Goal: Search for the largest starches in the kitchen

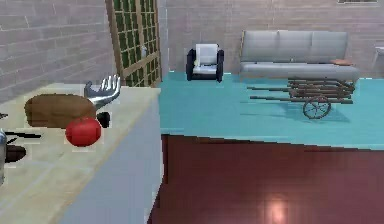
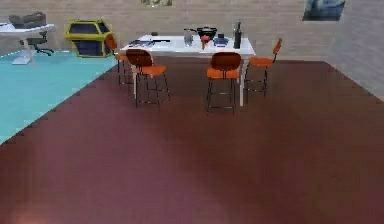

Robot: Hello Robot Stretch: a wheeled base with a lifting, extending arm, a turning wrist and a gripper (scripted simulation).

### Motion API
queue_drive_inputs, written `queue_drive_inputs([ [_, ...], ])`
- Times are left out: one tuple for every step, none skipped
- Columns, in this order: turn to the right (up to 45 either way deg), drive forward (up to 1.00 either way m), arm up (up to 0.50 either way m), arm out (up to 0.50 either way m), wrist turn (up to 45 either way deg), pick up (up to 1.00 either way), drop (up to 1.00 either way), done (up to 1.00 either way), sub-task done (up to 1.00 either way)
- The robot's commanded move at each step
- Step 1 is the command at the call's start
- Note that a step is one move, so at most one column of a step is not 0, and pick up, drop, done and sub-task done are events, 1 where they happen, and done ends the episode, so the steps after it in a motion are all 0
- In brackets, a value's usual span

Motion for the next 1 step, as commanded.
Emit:
queue_drive_inputs([
  [45.0, 0.0, 0.0, 0.0, 0.0, 0.0, 0.0, 0.0, 0.0],
])
